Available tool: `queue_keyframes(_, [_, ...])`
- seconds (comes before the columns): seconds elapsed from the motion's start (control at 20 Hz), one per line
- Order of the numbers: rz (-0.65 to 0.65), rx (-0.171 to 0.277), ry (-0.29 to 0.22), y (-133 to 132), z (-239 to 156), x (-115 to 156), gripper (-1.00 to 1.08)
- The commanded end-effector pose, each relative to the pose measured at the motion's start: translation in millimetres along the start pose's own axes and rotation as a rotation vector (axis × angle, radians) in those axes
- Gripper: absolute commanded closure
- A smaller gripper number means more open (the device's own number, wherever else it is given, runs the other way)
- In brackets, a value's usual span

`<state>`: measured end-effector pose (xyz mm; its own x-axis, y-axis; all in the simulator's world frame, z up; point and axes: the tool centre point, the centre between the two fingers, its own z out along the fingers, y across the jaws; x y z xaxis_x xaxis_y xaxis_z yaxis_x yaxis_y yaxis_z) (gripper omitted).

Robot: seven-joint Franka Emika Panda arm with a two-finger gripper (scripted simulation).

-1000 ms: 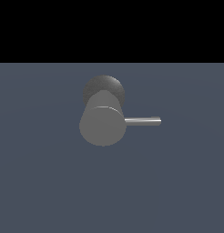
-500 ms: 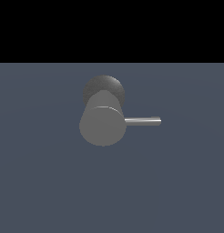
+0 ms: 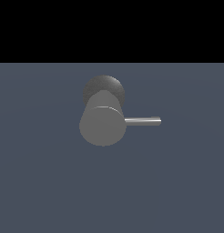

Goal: Turn on the faucet by rotating a designated handle.

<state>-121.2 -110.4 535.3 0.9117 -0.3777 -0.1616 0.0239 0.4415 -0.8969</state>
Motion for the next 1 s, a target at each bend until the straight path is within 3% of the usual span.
queue_keyframes(0.0, [-0.001,0.0,-0.002,0,0,-1,1.08])
queue_keyframes(0.45, [0.034,0.048,0.028,6,-8,11,1.08])
queue_keyframes(0.95, [0.153,0.194,0.135,34,-38,48,1.08])
